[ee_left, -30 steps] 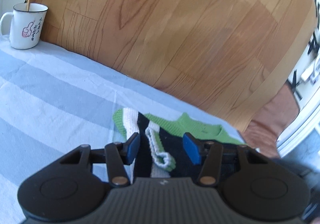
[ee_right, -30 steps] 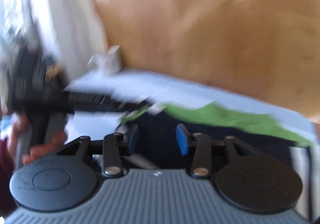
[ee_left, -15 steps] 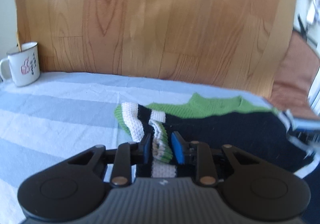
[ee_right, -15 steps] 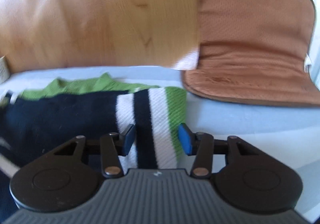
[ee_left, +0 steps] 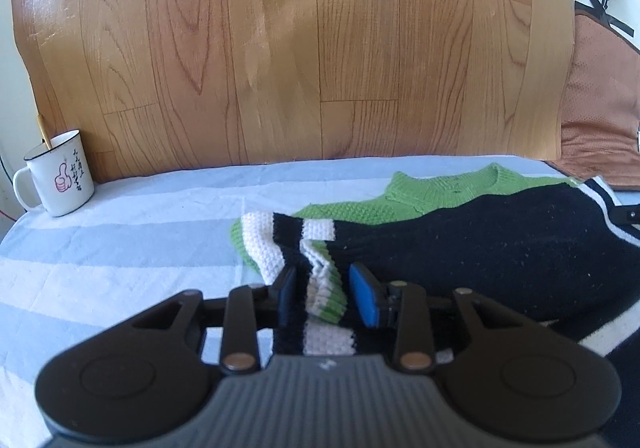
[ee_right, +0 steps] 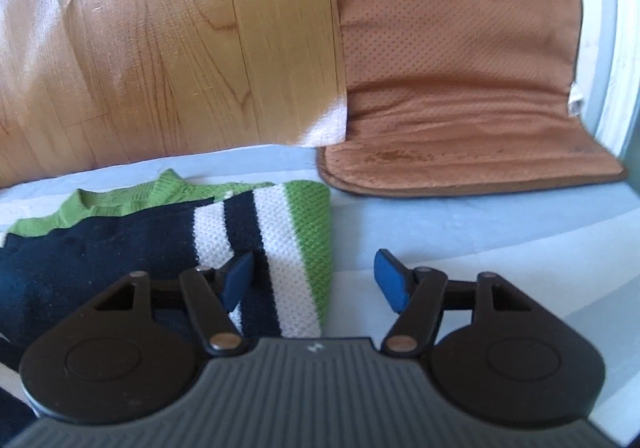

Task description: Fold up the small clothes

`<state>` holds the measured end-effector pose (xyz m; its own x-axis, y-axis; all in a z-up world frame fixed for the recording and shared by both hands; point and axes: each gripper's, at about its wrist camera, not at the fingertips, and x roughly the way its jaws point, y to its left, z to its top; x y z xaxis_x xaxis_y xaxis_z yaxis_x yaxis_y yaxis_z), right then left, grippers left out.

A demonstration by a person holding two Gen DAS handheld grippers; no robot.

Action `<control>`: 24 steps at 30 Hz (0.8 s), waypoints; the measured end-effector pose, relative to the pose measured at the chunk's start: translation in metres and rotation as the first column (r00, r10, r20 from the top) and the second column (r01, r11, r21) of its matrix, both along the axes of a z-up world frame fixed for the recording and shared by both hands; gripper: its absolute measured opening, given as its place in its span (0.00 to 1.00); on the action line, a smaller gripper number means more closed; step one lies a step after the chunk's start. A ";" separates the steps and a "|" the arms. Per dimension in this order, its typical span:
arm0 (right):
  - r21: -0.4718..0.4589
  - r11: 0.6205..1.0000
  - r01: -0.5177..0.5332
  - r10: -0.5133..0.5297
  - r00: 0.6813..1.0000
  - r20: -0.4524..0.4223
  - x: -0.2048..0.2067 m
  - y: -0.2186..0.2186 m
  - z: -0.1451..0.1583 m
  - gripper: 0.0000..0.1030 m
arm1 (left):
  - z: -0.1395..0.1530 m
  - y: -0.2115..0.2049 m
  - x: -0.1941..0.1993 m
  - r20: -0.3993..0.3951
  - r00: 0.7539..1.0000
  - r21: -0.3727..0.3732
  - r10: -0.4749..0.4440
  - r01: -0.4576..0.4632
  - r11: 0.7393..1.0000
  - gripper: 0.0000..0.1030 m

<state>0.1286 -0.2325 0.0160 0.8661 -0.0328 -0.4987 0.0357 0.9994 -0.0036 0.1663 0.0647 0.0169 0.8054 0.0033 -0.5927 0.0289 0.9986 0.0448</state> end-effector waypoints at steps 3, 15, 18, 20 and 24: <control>-0.018 0.999 0.043 -0.042 0.998 0.055 -0.009 -0.005 0.004 0.67 | 0.000 0.003 0.001 -0.004 1.000 -0.012 0.008 -0.008 1.000 0.36; 0.116 0.981 0.153 -0.173 0.969 0.179 -0.028 -0.029 0.014 0.79 | -0.001 0.006 0.002 -0.007 1.000 -0.022 0.023 -0.023 0.999 0.44; 0.142 0.978 0.155 -0.181 0.965 0.192 -0.029 -0.033 0.013 0.81 | -0.001 0.006 0.002 -0.007 1.000 -0.022 0.021 -0.021 1.000 0.45; 0.156 0.975 0.156 -0.186 0.961 0.203 -0.031 -0.034 0.013 0.83 | -0.001 0.007 0.002 -0.008 1.000 -0.022 0.021 -0.021 1.000 0.45; 0.167 0.975 0.149 -0.186 0.955 0.232 -0.035 -0.034 0.013 0.84 | -0.001 0.007 0.002 -0.007 1.000 -0.022 0.020 -0.020 1.000 0.46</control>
<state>0.0937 -0.2664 0.0288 0.9504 -0.1307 -0.2822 0.1841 0.9678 0.1719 0.1688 0.0713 0.0161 0.8010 0.0063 -0.5986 0.0091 0.9997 0.0227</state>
